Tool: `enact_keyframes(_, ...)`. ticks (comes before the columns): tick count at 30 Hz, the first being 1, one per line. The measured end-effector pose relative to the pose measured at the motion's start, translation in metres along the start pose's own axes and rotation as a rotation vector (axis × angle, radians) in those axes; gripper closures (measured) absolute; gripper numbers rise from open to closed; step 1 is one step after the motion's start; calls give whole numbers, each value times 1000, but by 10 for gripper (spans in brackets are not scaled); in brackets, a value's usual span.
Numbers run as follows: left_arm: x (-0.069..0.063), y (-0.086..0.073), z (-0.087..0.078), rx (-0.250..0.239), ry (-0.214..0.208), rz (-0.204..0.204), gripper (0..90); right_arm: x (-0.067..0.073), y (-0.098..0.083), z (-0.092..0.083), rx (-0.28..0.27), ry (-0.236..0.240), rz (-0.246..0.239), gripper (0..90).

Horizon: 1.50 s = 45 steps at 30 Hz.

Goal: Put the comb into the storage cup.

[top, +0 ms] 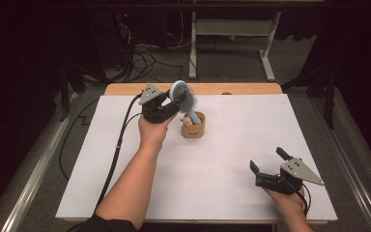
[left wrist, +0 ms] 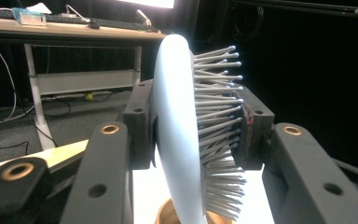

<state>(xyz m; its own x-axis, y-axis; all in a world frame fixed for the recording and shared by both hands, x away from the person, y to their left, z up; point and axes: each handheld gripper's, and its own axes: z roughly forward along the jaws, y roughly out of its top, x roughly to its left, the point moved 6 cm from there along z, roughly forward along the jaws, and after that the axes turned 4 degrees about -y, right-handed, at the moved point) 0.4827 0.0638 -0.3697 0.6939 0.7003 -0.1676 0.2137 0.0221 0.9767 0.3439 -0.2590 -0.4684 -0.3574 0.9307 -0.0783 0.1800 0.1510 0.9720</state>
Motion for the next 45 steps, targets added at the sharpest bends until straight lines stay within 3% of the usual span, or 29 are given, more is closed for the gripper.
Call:
enact_keyframes(5, 5, -6, 2, 31, 20, 10, 574, 0, 0, 0, 0, -1, -1, 1)
enact_keyframes(8, 9, -9, 1, 19, 20, -11, 573, 0, 0, 0, 0, -1, -1, 1)
enact_keyframes(29, 22, -15, -9, 10, 29, -49, 544, 0, -1, 1, 8, 3, -1, 1)
enact_keyframes(34, 25, -17, -12, 17, 35, -49, 535, 1, -1, 1, 8, 2, -1, 1)
enact_keyframes(45, 24, -18, -13, 29, 42, -7, 506, 1, -2, 1, 9, 2, -4, 1)
